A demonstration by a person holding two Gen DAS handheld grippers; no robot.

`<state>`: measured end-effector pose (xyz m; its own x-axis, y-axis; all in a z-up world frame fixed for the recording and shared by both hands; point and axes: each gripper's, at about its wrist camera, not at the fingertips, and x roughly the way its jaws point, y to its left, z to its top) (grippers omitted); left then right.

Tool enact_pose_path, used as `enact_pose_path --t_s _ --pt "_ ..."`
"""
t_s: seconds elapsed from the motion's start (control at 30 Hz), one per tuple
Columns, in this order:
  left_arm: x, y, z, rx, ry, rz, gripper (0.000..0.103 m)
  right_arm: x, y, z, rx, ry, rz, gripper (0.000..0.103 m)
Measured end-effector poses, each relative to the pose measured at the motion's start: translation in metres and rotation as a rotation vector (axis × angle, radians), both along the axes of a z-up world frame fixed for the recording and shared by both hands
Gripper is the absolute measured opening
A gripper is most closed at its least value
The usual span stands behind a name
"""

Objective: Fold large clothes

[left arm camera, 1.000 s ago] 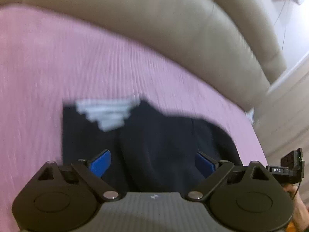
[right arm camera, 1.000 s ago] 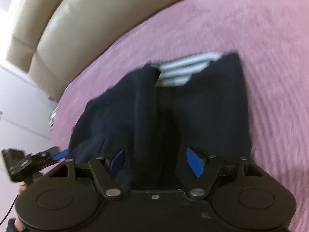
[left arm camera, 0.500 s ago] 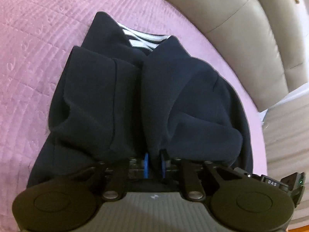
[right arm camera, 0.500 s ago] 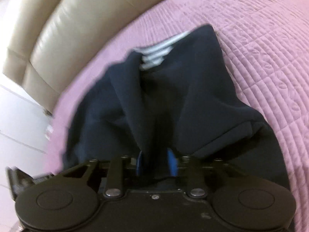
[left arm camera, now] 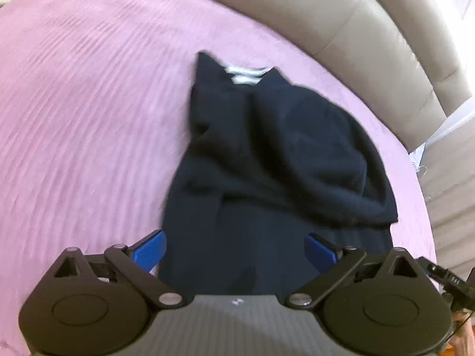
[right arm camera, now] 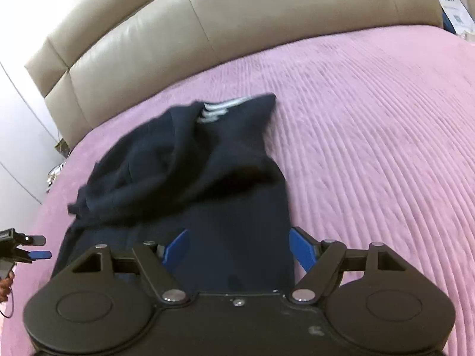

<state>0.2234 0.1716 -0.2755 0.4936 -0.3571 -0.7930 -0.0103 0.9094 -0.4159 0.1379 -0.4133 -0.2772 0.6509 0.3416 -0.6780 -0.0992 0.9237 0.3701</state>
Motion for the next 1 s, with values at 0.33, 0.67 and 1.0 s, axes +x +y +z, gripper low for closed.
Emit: enact_pose_path --t_s 0.33,0.67,1.0 --pt "-0.076 0.045 -0.038 -0.190 0.050 -0.007 0.066 -0.068 -0.011 -0.021 0.069 0.084 -0.038 0.089" --pt "-0.131 0.042 -0.055 -0.263 0.075 -0.077 0.063 -0.124 -0.038 -0.035 0.213 0.206 0.021 0.088" --pt "-0.201 0.023 -0.073 -0.325 0.133 -0.174 0.063 -0.189 -0.048 -0.047 0.387 0.290 0.066 0.076"
